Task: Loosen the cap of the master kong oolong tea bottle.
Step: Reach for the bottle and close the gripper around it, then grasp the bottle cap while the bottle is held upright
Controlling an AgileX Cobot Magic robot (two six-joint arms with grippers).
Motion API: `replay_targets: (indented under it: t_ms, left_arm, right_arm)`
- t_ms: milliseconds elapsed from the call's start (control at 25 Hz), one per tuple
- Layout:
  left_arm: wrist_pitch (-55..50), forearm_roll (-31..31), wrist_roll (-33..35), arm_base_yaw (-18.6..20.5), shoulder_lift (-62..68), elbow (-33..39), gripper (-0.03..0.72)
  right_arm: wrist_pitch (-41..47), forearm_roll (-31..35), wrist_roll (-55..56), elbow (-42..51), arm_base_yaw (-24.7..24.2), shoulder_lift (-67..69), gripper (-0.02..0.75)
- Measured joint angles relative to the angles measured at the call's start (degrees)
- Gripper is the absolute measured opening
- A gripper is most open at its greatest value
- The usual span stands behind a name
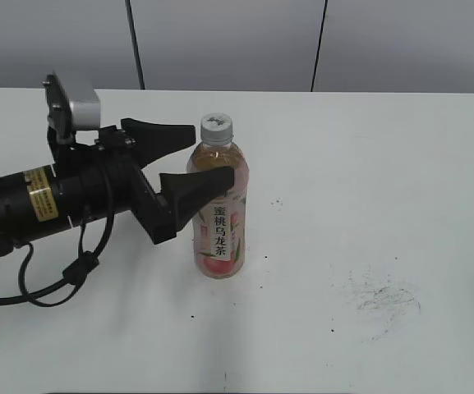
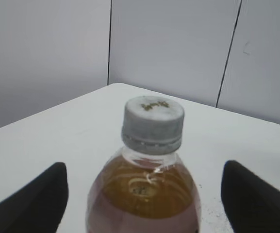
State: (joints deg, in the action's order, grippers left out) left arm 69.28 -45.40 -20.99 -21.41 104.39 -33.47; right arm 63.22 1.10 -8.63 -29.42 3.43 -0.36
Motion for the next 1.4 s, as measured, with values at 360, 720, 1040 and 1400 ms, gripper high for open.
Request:
replay_targets:
  t_ms: [360, 720, 1040, 1400]
  left_arm:
    - [0.00, 0.00, -0.05, -2.46, 7.11, -7.12, 0.575]
    - [-0.89, 1.23, -0.22, -4.30, 9.06, -8.71, 0.558]
    - [-1.80, 1.29, -0.22, -4.30, 9.06, -8.71, 0.447]
    - [-1.80, 1.34, -0.22, -4.30, 9.06, -8.71, 0.447]
  right_arm:
    - [0.00, 0.00, 0.00, 0.00, 0.00, 0.00, 0.503]
    - [0.00, 0.00, 0.00, 0.00, 0.00, 0.00, 0.503]
    - [0.00, 0.00, 0.00, 0.00, 0.00, 0.00, 0.503]
    - [0.00, 0.00, 0.00, 0.00, 0.00, 0.00, 0.503]
